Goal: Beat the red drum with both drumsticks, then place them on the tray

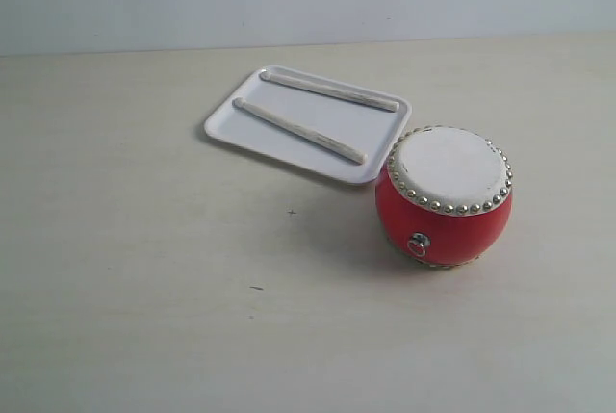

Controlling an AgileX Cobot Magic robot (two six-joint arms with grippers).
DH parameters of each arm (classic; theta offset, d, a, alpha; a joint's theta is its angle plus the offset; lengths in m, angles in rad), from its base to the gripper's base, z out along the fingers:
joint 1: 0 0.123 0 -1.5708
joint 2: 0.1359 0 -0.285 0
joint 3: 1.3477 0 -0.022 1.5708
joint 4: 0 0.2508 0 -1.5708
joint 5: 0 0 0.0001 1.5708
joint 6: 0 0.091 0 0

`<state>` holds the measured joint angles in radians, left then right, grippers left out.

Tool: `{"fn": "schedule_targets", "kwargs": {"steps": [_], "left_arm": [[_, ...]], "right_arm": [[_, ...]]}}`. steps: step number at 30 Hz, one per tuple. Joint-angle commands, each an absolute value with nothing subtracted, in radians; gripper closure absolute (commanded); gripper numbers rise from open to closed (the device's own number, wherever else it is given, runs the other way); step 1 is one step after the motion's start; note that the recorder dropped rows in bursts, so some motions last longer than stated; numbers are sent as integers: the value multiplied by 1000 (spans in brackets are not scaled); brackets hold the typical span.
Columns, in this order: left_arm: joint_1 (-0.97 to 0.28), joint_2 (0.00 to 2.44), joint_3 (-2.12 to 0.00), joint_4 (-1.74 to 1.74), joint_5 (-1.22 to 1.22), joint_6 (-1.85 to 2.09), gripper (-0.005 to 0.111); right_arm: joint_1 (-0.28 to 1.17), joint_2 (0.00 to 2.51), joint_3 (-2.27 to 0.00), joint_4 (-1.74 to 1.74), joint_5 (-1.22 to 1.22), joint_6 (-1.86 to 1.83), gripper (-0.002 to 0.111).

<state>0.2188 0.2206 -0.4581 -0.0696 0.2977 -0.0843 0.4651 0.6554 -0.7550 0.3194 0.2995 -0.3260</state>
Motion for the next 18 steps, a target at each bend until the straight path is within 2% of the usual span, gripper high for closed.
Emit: {"fn": "schedule_targets", "kwargs": {"steps": [1, 11, 18], "left_arm": [[311, 118, -404, -61, 310, -82, 107], [321, 92, -317, -248, 313, -106, 107], [321, 94, -263, -210, 285, -19, 107]], "right_arm": [[459, 653, -750, 319, 298, -327, 108], [459, 653, -750, 322, 298, -327, 108], [459, 653, -750, 322, 298, -327, 108]]}}
